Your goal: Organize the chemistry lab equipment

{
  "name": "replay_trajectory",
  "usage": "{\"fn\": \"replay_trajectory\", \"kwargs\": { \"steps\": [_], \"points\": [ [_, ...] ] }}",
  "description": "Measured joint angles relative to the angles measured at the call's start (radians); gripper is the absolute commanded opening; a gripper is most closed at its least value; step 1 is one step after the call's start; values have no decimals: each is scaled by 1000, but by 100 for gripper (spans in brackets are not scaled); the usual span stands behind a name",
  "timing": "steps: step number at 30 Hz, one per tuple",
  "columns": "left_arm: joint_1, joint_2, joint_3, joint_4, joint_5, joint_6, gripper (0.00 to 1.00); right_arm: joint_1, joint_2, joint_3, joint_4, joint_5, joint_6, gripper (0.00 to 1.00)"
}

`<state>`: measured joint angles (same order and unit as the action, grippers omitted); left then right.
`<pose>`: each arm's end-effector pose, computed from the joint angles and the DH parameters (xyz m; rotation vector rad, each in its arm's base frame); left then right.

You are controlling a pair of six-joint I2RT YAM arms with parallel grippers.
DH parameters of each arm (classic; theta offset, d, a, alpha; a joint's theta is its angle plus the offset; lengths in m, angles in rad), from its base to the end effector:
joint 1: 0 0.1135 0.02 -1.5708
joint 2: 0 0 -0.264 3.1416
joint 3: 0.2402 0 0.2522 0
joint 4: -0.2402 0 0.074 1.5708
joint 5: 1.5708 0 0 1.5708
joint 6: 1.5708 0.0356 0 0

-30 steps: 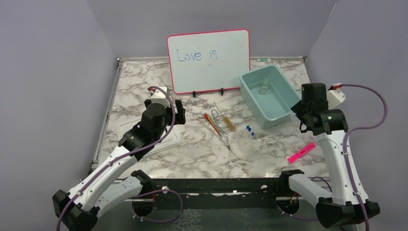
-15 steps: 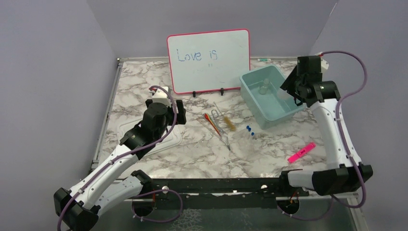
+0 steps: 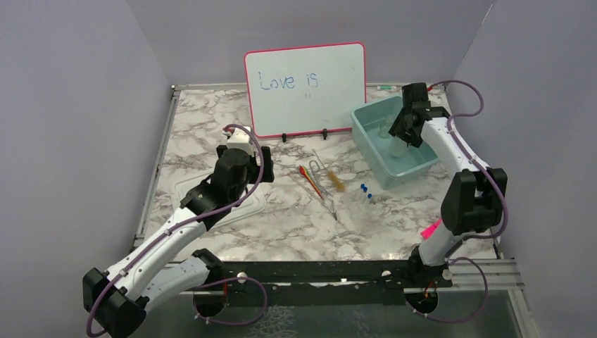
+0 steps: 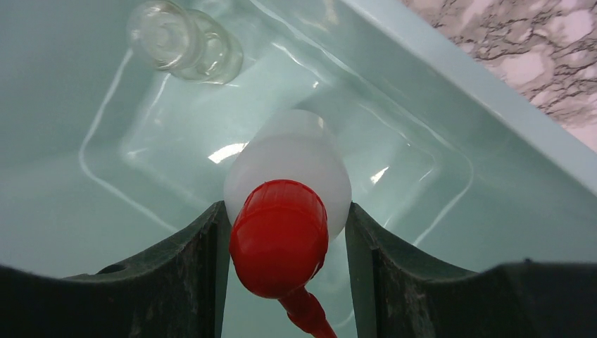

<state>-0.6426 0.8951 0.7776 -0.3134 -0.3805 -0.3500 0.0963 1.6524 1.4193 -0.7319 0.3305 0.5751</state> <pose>0.1700 -0.1107 0.3056 0.0465 1.9781 -0.2668 0.3545 0.0226 0.2899 0.7087 2.3623 -0.1343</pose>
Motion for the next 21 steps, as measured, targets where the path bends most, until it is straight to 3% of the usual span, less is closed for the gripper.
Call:
{"fn": "replay_trajectory", "kwargs": {
  "steps": [13,21],
  "points": [
    [0,43,0,15,33,12,95,0,127,-29,162,20,-2,50],
    [0,63,0,20,40,14,94,0,147,-21,191,32,-12,75]
  ]
}}
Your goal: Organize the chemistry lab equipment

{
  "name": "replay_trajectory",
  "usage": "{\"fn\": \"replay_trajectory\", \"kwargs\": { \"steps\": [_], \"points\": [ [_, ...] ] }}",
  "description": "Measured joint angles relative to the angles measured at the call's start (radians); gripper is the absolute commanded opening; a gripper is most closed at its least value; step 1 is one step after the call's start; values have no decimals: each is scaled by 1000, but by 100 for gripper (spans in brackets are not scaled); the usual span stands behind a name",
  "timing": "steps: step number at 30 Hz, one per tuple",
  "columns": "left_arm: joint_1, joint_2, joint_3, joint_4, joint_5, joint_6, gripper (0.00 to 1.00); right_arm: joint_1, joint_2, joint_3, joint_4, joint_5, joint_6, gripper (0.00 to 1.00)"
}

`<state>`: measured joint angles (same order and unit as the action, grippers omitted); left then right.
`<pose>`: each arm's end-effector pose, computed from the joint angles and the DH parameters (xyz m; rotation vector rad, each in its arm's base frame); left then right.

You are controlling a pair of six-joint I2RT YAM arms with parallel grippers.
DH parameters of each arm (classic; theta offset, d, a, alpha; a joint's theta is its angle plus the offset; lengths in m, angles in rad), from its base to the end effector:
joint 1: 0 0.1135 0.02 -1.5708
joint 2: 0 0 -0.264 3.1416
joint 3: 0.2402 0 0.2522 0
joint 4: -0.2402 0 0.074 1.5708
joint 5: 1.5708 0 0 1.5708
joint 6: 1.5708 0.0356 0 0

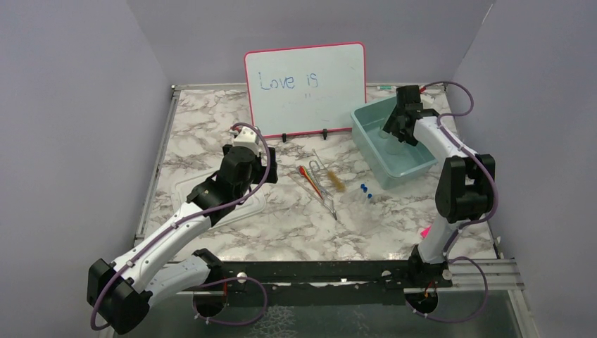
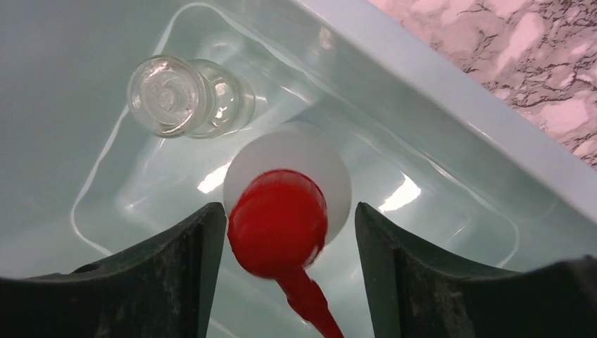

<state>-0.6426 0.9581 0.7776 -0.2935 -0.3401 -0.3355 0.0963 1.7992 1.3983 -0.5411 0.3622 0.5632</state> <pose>0.1797 -0.1197 0.2954 0.0993 2.0238 -0.2729 0.3912 0.0251 0.2435 0.7032 2.3315 -0.1652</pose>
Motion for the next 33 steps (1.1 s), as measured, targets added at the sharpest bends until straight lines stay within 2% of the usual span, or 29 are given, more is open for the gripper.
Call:
{"fn": "replay_trajectory", "kwargs": {
  "steps": [5,11,19,21,24,28,33],
  "points": [
    [0,0,0,0,0,0,95,0,0,10,-20,-2,-18,81],
    [0,-2,0,0,1,0,96,0,-44,43,-65,-17,-49,80],
    [0,-20,0,0,14,0,96,10,-356,2,-74,-118,-121,71],
    [0,-27,0,0,18,-2,96,21,-481,1,-66,-165,-129,69],
    [0,-48,0,3,24,-7,96,45,-558,-3,-51,-274,-146,67],
    [0,-77,0,14,35,-11,96,167,-566,-39,-48,-357,-167,66],
    [0,-117,0,17,33,-15,95,430,-498,-101,-52,-364,-171,55]
  ]
}}
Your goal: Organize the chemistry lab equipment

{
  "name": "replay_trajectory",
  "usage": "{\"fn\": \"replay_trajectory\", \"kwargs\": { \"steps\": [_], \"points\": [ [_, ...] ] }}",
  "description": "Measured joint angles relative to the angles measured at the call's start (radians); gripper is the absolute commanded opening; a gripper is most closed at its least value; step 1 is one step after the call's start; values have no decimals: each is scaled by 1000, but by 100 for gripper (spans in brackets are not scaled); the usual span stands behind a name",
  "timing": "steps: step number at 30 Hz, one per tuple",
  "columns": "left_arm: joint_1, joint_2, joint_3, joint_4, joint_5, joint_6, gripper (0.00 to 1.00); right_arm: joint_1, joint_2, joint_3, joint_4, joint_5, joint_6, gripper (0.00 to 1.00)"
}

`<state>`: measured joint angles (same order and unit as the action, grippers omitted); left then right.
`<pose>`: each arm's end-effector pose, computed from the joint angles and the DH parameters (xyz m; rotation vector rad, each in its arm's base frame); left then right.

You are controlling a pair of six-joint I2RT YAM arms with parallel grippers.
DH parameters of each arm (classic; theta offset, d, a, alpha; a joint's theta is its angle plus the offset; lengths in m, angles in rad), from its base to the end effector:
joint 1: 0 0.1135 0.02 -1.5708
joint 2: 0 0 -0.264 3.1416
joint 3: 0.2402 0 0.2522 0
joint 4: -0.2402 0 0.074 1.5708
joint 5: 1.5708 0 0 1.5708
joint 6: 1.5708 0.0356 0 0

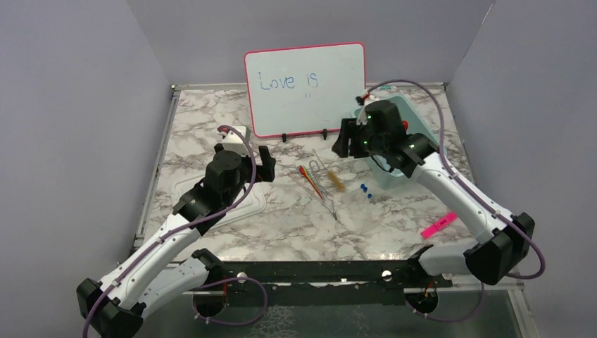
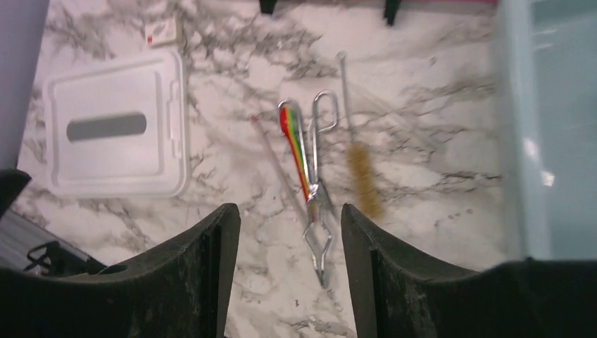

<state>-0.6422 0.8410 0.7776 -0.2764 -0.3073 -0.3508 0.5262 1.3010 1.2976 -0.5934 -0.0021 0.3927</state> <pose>0.1618 -0.1076 0.3186 0.0700 1.9110 -0.3815 0.2468 0.1434 0.3655 -0.1490 2.2111 0.5225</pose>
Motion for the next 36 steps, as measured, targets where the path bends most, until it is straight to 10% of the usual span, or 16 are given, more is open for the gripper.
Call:
{"fn": "replay_trajectory", "kwargs": {
  "steps": [4,10,36],
  "points": [
    [0,-31,0,4,-24,0,94,151,93,-33,4,39,17,39],
    [0,-44,0,6,-49,0,94,260,285,-87,21,102,61,40],
    [0,-7,-16,6,-56,1,94,267,599,-26,79,196,-5,27]
  ]
}}
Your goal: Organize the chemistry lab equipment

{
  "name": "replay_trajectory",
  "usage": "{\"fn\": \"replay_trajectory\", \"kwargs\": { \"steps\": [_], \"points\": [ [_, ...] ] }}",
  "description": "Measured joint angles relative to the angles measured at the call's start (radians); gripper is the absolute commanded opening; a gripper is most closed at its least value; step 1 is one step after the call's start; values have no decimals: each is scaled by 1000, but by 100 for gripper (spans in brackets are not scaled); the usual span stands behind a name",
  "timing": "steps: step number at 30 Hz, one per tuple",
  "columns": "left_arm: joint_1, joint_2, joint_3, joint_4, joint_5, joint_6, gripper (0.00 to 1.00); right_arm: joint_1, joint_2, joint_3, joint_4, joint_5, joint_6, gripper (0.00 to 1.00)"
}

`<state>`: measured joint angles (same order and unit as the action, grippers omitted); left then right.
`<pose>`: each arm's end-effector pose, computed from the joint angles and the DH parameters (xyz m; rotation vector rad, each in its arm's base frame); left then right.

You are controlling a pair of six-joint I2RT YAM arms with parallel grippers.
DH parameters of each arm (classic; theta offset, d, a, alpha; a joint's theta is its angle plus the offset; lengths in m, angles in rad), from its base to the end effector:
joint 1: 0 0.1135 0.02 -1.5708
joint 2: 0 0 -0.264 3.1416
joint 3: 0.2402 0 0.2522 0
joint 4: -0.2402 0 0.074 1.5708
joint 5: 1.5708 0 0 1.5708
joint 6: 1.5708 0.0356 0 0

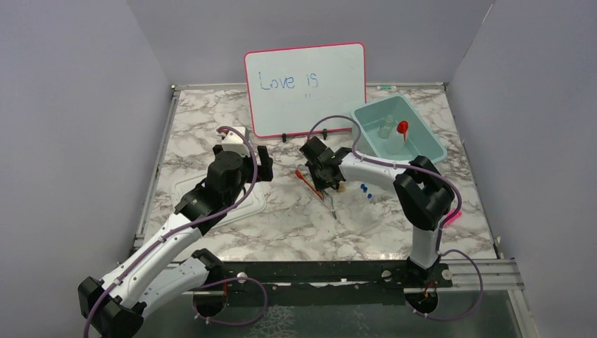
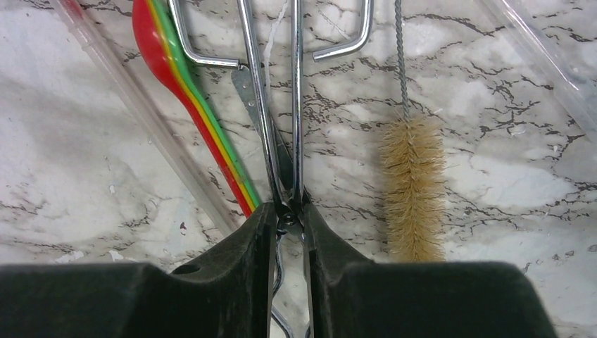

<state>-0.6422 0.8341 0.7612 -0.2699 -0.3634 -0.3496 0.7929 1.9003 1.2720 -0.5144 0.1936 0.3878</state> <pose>0.1616 -0.1051 0.3150 0.0333 1.9034 -0.3281 0.2744 0.2688 0.1688 -0.4834 2.6350 0.1080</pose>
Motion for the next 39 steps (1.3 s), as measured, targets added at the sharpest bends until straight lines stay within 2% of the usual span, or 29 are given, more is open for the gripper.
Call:
{"fn": "replay_trajectory", "kwargs": {
  "steps": [4,9,18,26,35,39],
  "points": [
    [0,5,0,0,0,0,94,0,18,8,4,-6,-14,27],
    [0,5,0,0,0,0,94,0,30,21,11,-6,-17,18],
    [0,6,0,0,0,0,94,-1,0,17,11,-5,-23,12],
    [0,6,0,0,0,0,94,-1,-197,-15,20,3,-23,3],
    [0,6,0,0,0,0,94,-10,-364,7,21,69,-25,4],
    [0,6,0,0,0,0,94,-90,-400,92,6,70,-60,4]
  ]
}}
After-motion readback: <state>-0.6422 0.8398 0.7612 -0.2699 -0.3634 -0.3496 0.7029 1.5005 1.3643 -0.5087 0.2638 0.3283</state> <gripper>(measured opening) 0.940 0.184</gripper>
